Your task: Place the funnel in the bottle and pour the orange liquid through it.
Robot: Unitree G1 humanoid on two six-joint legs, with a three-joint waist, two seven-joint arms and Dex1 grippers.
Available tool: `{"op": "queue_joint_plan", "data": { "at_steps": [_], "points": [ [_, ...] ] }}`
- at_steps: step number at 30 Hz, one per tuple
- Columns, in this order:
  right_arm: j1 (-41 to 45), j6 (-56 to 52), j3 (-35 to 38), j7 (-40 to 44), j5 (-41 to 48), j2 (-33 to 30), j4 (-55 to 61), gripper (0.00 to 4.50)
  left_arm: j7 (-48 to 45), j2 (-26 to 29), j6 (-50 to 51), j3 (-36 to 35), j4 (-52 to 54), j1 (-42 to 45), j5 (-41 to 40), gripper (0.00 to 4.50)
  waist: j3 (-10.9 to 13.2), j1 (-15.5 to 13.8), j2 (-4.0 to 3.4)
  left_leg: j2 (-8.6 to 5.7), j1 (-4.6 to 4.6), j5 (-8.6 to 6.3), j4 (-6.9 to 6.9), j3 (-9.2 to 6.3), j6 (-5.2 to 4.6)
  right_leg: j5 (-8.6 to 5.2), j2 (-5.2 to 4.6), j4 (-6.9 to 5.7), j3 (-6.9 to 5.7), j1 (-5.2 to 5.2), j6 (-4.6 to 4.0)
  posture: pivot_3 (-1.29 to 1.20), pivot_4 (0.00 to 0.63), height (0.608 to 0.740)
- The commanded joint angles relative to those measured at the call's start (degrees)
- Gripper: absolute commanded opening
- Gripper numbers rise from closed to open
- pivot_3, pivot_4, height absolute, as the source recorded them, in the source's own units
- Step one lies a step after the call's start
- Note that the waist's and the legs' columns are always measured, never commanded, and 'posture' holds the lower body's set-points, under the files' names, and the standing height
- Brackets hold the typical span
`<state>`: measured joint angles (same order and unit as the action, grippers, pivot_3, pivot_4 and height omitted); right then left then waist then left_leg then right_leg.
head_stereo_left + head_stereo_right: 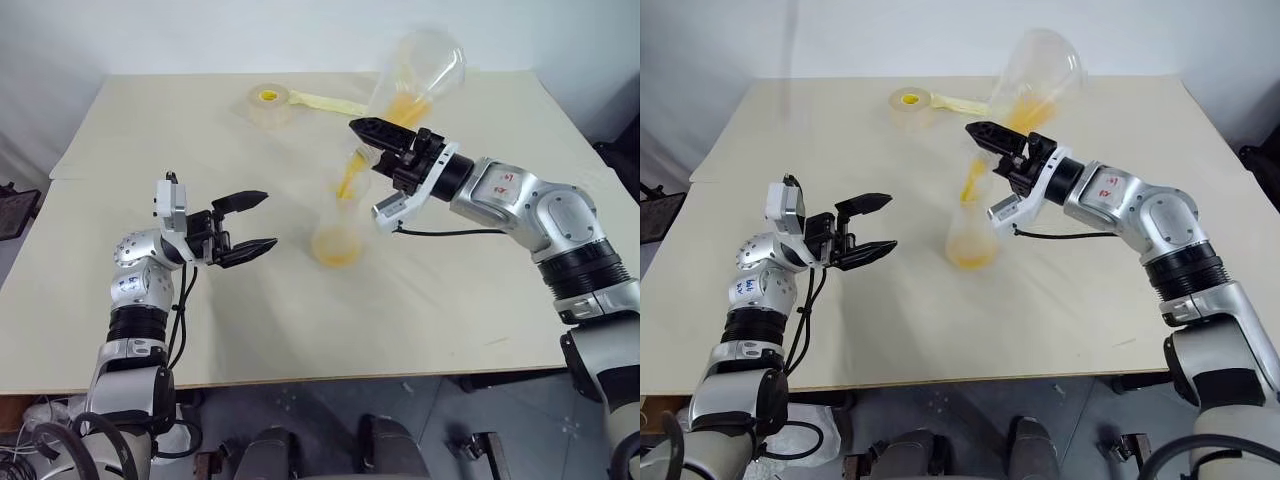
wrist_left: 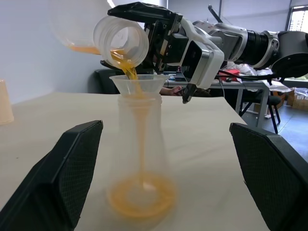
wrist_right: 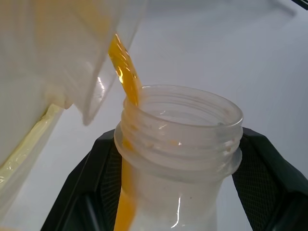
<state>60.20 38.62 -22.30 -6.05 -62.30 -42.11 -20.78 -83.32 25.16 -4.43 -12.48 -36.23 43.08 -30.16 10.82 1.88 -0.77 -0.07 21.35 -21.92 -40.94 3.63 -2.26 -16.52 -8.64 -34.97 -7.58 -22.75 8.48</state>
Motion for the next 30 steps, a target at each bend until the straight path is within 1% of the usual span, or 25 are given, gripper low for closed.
{"op": "queue_joint_plan", "data": {
  "at_steps": [1,10,30],
  "points": [
    [2.0,0.1,0.4,-1.7,-0.1,-1.3,0.2,2.77,0.0,0.0,-0.4,-0.6,1.5,-0.1,-0.7,4.5,0.0,0.0,0.0,0.0,0.0,0.0,0.0,0.0,0.0,0.0,0.0,0.0,0.0,0.0,0.0,0.0,0.15,0.74],
    [2.4,0.5,-0.4,-3.1,-1.7,-1.4,-0.5,2.77,0.1,-0.1,-0.5,-0.5,1.1,0.2,-0.5,4.5,0.0,0.0,0.0,0.0,0.0,0.0,0.0,0.01,0.0,0.0,0.0,0.0,0.0,0.0,0.0,0.0,0.15,0.74],
    [4.4,0.0,-2.9,-11.2,-7.4,-3.0,-0.3,2.77,-0.1,-0.2,-0.6,-0.3,1.0,0.4,-0.4,4.5,0.0,0.0,0.0,0.06,0.0,0.0,0.01,0.01,0.0,0.0,0.0,0.01,0.01,0.0,0.0,0.0,0.15,0.74]
  ]
}}
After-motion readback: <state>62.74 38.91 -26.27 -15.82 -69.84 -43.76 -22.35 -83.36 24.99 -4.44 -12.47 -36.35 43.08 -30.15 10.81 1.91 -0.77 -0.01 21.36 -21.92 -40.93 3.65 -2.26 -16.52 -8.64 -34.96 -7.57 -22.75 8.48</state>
